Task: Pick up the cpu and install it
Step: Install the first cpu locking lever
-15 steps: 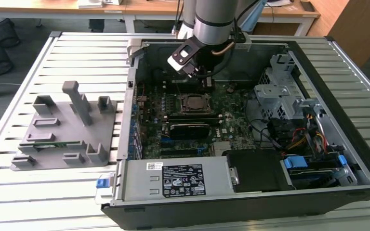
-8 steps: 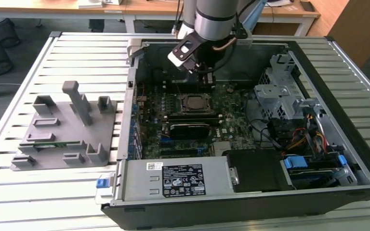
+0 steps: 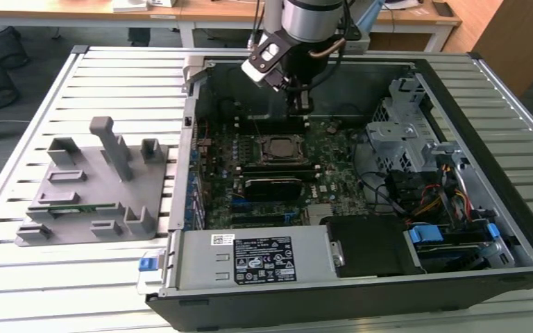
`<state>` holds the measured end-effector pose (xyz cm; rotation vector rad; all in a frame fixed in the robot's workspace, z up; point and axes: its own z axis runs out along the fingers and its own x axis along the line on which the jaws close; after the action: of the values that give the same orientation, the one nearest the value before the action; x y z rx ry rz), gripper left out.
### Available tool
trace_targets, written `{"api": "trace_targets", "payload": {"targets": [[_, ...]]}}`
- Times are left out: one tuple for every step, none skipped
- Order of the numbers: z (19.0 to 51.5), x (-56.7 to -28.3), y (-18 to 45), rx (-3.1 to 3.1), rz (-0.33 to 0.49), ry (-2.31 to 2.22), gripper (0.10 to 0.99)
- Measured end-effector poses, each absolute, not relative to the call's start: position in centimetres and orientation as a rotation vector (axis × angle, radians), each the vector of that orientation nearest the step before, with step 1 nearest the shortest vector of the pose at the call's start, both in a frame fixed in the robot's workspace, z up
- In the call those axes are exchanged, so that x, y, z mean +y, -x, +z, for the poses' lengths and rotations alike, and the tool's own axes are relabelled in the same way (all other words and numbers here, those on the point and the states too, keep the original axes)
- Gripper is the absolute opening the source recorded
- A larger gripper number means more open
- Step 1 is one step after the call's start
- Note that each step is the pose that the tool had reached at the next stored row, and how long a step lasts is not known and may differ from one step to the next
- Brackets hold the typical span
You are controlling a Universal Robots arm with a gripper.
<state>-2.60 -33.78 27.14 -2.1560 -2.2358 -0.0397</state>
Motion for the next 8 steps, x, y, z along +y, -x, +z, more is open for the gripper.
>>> {"api": "trace_targets", "payload": {"targets": [[27.5, -33.8, 2.6, -2.236, -0.039, 2.156, 0.106], [27.9, -33.8, 2.6, -2.236, -0.039, 2.156, 0.106], [28.2, -33.8, 2.6, -2.236, -0.039, 2.156, 0.106], [28.6, -33.8, 2.6, -2.236, -0.039, 2.156, 0.106], [28.8, -33.8, 2.6, -2.236, -0.039, 2.156, 0.106], [29.0, -33.8, 2.6, -2.236, -0.039, 2.156, 0.106], [29.1, -33.8, 2.6, -2.236, -0.039, 2.156, 0.106], [29.1, -33.8, 2.6, -2.236, -0.04, 2.156, 0.106]]}}
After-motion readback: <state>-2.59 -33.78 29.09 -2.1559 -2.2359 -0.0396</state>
